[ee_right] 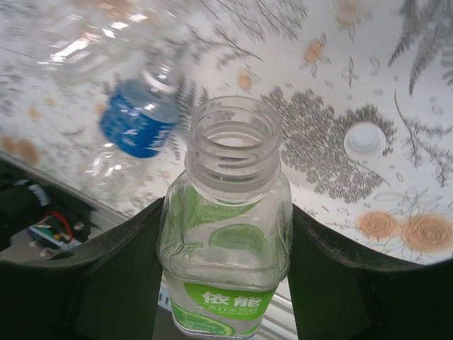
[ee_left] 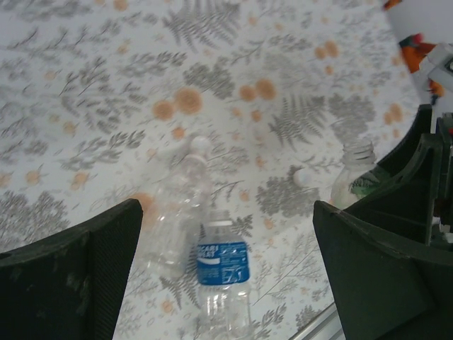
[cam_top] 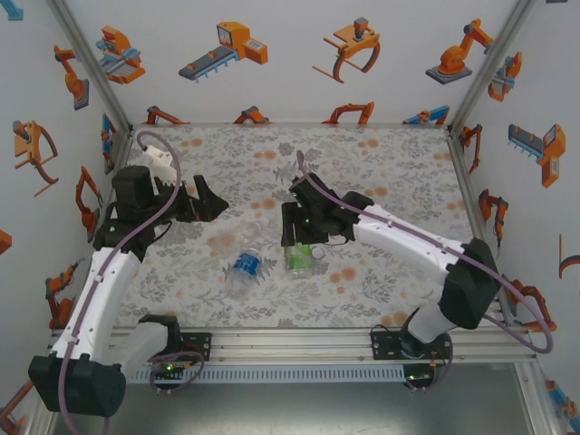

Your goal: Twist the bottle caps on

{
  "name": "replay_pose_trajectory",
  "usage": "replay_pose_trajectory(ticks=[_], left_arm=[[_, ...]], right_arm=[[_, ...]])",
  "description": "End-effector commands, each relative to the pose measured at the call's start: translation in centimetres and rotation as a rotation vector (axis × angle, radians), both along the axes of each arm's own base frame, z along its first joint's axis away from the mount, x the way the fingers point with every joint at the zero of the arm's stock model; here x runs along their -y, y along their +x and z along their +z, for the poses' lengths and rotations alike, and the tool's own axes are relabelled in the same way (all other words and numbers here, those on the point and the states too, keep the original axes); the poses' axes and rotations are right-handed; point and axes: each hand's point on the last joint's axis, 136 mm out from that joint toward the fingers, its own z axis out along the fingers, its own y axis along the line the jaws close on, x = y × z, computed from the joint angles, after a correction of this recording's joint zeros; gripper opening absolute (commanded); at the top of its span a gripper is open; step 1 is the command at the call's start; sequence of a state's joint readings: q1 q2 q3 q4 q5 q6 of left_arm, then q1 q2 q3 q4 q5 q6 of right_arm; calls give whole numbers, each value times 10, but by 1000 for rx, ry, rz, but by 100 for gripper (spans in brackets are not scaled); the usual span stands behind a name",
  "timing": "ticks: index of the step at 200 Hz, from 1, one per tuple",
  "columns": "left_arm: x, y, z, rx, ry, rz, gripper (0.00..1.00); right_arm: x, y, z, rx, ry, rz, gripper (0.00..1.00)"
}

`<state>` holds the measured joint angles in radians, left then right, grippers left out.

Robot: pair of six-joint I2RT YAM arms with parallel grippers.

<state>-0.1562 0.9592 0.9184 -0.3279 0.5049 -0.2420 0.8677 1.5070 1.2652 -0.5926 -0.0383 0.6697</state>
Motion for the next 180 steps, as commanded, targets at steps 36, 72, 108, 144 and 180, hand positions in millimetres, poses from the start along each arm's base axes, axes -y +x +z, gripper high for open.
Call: replay_pose_trajectory(ticks=[36, 72, 108, 144, 180], left_arm=[[49, -46, 92, 348, -253, -337, 98], [71, -88, 129, 572, -278, -501, 99], [98, -130, 152, 686, -287, -712, 100], [119, -170, 165, 808, -284, -877, 97], [135, -183, 179, 810, -306, -963, 97]], right_arm=[[-11, -4, 119, 394, 281, 164, 37], [-10, -22, 193, 620, 457, 266, 34], [-12, -55, 253, 806, 644, 419, 32], [-8, -104, 298, 984, 828, 641, 28], [-2, -138, 321, 1084, 946, 795, 28]])
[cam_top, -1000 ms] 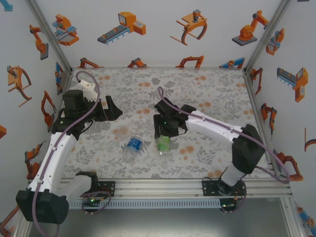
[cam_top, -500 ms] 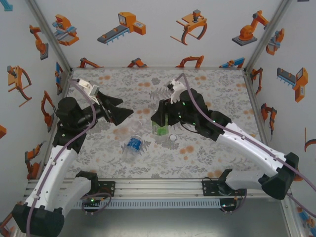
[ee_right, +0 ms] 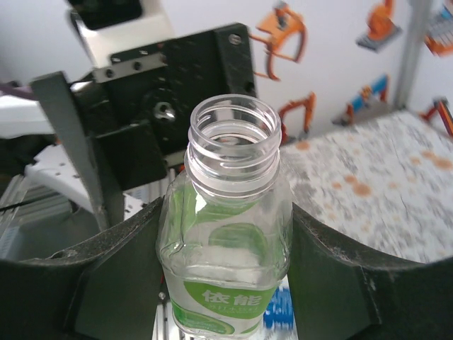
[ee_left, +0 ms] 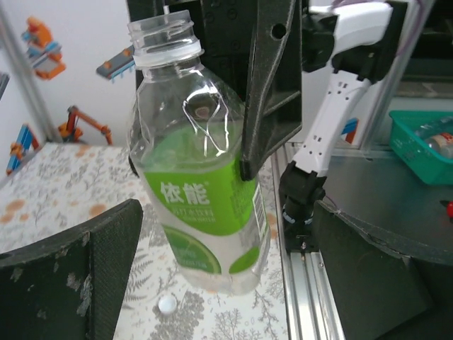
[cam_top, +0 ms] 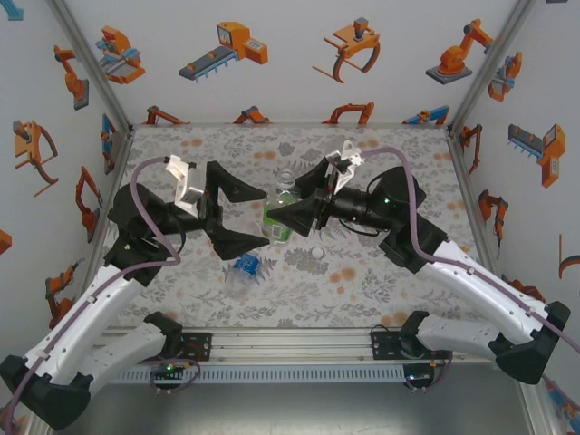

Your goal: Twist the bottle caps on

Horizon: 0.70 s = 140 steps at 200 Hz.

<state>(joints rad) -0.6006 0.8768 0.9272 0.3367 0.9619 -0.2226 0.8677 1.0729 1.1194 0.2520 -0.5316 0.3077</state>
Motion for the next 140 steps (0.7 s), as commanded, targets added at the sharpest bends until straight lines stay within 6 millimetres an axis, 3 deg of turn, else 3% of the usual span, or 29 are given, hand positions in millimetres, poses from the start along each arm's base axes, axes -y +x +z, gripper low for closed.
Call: replay_pose_trajectory(ticks=[1, 63, 140], left_arm=[[6, -16, 21, 102, -23, -65, 97], [33, -27, 38, 58, -18, -194, 100], [49, -28, 36, 21, 22, -268, 88]], right_arm=[[11, -44, 39, 206, 131, 160, 28], [21, -63, 59, 330, 203, 195, 28], [25, -61, 68, 383, 228, 146, 28]])
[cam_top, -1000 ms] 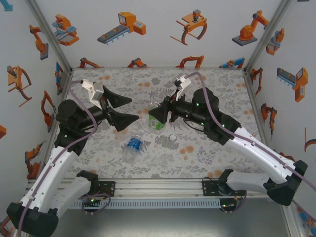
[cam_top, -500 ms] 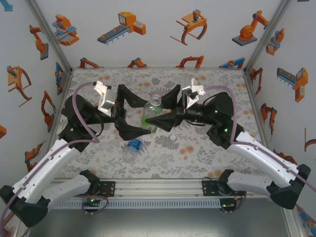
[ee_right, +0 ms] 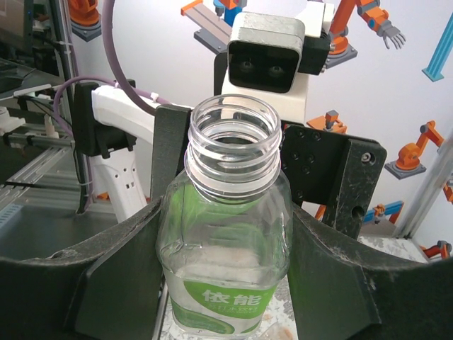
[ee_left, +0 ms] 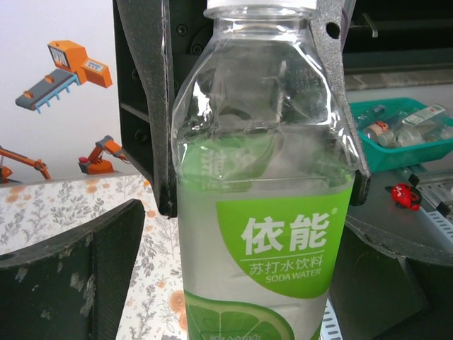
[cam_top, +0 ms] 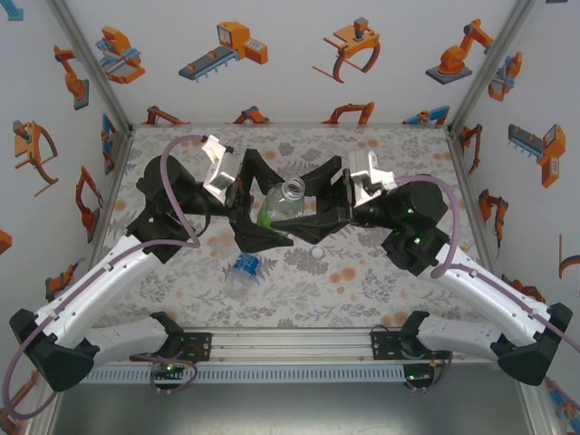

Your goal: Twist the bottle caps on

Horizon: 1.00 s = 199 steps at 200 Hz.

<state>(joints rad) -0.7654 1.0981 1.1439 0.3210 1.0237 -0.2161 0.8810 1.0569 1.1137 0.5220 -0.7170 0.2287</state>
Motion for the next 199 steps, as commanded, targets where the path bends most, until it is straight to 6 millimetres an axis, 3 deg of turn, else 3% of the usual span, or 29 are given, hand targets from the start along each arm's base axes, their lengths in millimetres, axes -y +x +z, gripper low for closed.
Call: replay_pose_trajectory(ticks=[1, 89, 145, 199], left_arm=[[-2, -10, 11, 16, -4, -46, 88], [2, -19, 9, 16, 20, -72, 77], [9, -29, 11, 24, 28, -89, 76], [13, -32, 7, 26, 50, -79, 67]], right_arm=[[11, -9, 18, 72, 67, -18, 28], [14, -1, 14, 58, 68, -117, 27], [11, -6, 9, 62, 52, -114, 27], [11, -9, 8, 74, 52, -120, 27]])
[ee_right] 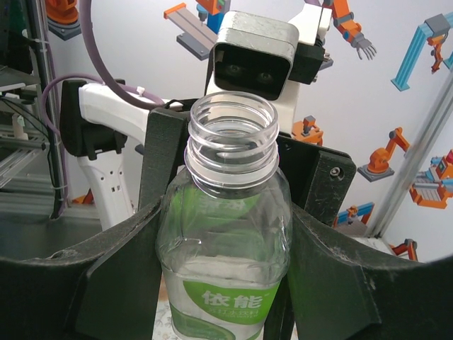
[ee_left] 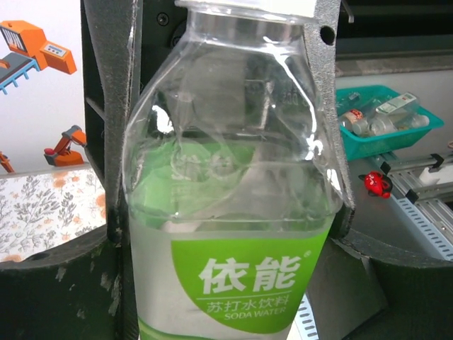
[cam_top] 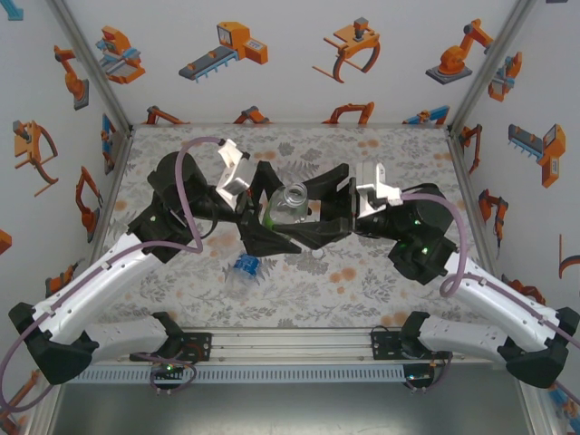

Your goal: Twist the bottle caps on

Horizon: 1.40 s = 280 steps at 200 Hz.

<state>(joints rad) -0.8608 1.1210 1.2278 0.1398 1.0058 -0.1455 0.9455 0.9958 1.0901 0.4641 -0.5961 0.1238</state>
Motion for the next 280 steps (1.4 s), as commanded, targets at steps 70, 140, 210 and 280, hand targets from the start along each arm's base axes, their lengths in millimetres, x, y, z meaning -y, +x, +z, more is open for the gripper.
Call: replay_pose_trajectory(ticks=[70, 140, 210, 280], left_arm=[[-3, -5, -4, 57, 2, 37, 51], [-11, 0, -13, 98, 25, 111, 43], [-30, 27, -27, 91, 86, 239, 28], [-56, 88, -66, 23, 239, 421, 0]], right_arm=[[3, 2, 0, 28, 20, -59, 27], [1, 12, -7, -2, 9, -108, 46], [21, 28, -17, -24, -21, -275, 79], [30, 95, -88, -241, -257, -620, 80]])
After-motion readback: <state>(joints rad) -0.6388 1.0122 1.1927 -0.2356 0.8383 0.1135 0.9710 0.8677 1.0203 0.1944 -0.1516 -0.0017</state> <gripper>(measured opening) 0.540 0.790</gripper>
